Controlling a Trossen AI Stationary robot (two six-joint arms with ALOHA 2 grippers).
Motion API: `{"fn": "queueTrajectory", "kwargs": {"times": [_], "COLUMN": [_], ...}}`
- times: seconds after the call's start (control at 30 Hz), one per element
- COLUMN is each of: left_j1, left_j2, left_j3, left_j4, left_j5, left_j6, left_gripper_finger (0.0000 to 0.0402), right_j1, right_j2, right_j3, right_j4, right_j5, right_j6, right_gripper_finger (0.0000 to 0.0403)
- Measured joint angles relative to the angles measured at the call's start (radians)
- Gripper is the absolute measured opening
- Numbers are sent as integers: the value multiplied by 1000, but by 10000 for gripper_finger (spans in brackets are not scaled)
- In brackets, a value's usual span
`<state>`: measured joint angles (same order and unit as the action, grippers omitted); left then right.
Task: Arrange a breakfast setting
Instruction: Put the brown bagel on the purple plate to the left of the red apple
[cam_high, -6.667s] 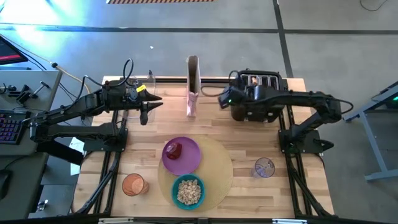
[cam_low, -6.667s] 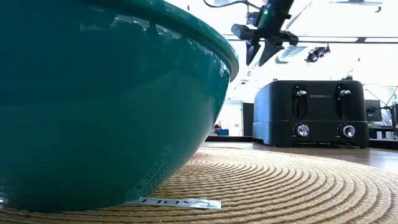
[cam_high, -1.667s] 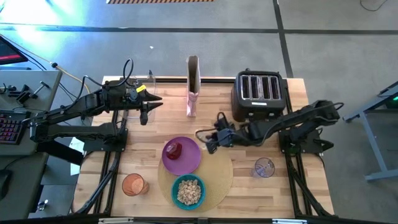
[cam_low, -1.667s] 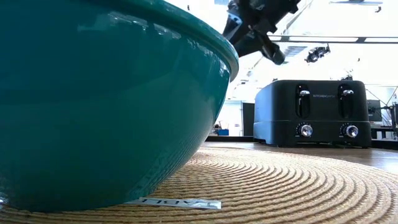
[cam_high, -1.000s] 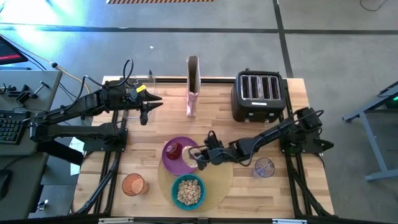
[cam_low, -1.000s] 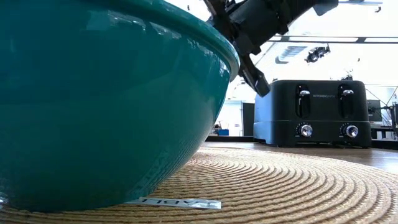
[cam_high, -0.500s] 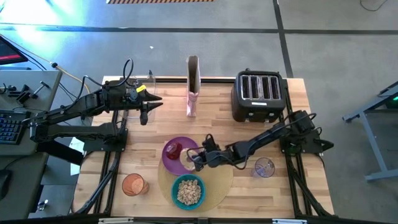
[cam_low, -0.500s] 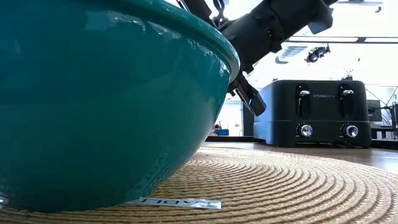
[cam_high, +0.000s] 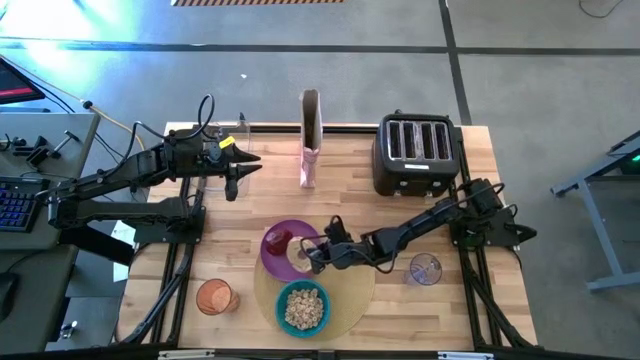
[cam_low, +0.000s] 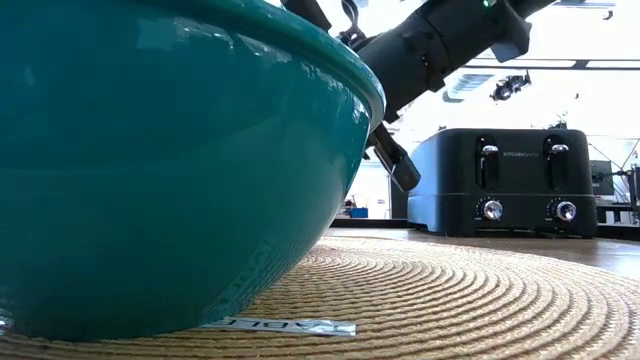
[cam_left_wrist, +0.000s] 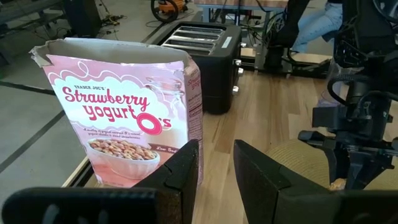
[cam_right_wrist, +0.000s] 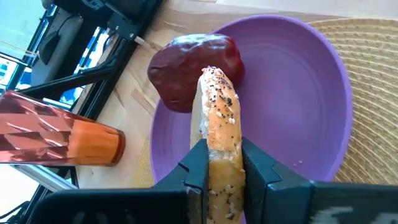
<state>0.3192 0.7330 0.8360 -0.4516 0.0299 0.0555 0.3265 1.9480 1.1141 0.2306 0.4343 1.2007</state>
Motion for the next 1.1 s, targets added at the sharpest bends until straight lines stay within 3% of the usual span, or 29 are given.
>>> {"fn": "queueTrajectory", "kwargs": {"times": [0.43, 1.1], "left_j1": [0, 0], "left_j2": [0, 0], "left_j3": [0, 0], "left_j4": [0, 0], "left_j5": [0, 0], "left_j6": [0, 0], "left_gripper_finger": [90, 90], "right_j1": [-27, -46], "right_j2": [0, 55], "right_j3": [0, 0], "right_j4": [1, 72], "right_j5": [-17, -66], "right_j6": [-31, -36], "right_gripper_finger": [103, 155]}}
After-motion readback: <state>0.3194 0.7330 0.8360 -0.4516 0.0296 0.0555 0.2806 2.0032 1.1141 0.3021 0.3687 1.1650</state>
